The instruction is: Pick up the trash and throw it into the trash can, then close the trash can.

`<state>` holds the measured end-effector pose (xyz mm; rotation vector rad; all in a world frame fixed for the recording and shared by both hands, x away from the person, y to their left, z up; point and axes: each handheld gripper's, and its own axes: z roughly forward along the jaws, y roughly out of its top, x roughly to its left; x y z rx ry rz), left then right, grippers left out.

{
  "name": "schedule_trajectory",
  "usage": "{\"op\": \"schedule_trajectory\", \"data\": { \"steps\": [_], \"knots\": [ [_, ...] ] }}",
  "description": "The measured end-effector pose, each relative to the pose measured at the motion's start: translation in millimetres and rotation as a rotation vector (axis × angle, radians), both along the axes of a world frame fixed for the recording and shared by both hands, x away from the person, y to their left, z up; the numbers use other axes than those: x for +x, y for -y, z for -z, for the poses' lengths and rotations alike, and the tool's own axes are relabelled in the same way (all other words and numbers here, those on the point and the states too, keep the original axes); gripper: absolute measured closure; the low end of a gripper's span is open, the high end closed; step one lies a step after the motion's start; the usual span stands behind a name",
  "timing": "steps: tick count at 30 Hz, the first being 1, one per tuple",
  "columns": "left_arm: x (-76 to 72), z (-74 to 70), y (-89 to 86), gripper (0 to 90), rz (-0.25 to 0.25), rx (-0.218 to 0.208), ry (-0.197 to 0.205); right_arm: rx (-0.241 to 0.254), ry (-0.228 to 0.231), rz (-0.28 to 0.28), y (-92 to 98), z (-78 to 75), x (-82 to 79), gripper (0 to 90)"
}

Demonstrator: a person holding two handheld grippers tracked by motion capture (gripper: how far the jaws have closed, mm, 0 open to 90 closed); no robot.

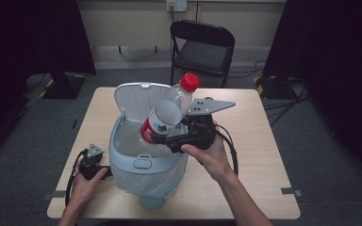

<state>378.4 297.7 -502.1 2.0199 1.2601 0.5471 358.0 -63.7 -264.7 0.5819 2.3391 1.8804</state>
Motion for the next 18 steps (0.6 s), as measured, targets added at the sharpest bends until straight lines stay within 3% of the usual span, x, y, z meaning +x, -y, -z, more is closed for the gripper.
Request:
{"op": "schedule_trajectory", "data": {
  "steps": [18],
  "knots": [
    [0.0,0.0,0.0,13.3,0.0,0.0,0.0,-0.105,-0.018,0.035,-15.7,15.4,7.9,21.6]
  ]
}}
